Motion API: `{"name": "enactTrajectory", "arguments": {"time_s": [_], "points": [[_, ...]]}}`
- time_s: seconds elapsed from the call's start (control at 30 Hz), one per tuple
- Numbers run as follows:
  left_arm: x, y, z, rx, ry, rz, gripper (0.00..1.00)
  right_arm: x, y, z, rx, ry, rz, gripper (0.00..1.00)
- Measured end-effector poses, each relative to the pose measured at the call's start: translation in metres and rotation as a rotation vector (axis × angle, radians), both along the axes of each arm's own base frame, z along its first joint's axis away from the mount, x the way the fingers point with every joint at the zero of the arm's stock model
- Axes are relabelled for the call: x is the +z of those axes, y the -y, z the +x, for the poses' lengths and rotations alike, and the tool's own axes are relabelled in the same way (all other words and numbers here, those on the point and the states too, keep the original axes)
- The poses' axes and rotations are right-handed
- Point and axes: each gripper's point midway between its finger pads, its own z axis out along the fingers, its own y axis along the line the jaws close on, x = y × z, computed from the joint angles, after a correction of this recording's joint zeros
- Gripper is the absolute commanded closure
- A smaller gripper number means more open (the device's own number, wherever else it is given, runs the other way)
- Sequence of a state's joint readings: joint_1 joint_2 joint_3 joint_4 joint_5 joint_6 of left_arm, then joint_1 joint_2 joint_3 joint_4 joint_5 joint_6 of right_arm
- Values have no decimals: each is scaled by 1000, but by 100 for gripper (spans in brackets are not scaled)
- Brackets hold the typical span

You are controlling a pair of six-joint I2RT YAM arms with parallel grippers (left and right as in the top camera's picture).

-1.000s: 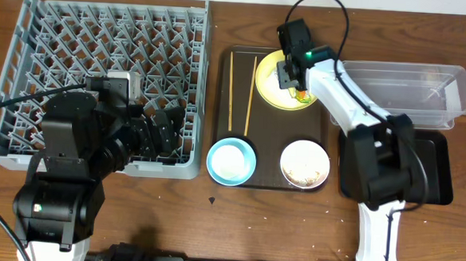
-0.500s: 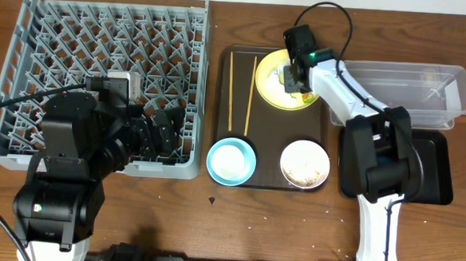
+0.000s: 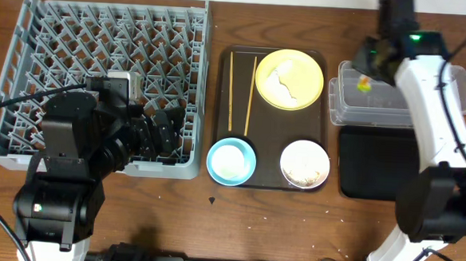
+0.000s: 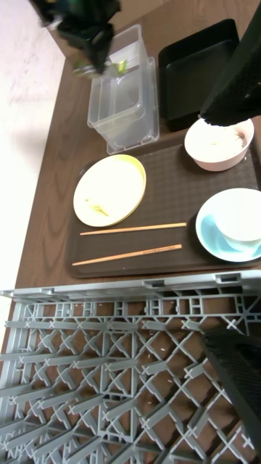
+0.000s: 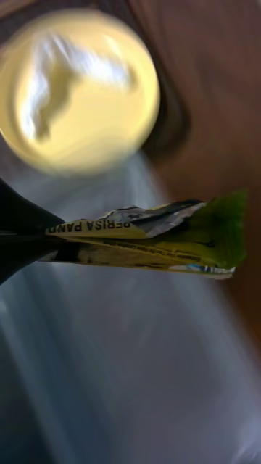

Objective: Sort waste into correct bins and load items into the dishwasher
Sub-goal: 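Carry the wrapper with the right gripper into the clear plastic bin, then return the right gripper to the yellow plate and grasp the white tissue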

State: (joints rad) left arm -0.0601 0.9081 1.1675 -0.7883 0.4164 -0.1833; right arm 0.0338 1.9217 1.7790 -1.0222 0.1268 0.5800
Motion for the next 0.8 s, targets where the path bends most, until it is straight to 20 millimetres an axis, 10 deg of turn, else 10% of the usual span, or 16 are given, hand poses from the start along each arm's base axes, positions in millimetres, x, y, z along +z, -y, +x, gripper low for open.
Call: {"name": "enactTrajectory", "arguments": {"time_s": [0.17, 0.4, 0.63, 0.8], "points": [[0, 0, 0, 0, 0, 0, 10, -30, 49, -19, -237, -111, 48, 90], [0, 0, 0, 0, 0, 0, 10, -38, 38, 4, -226, -49, 128, 50], [0, 0, 0, 0, 0, 0, 10, -23, -16, 30, 50, 47, 175, 52], [0, 0, 0, 0, 0, 0, 10, -1, -115, 31, 497, 131, 103, 39]]}}
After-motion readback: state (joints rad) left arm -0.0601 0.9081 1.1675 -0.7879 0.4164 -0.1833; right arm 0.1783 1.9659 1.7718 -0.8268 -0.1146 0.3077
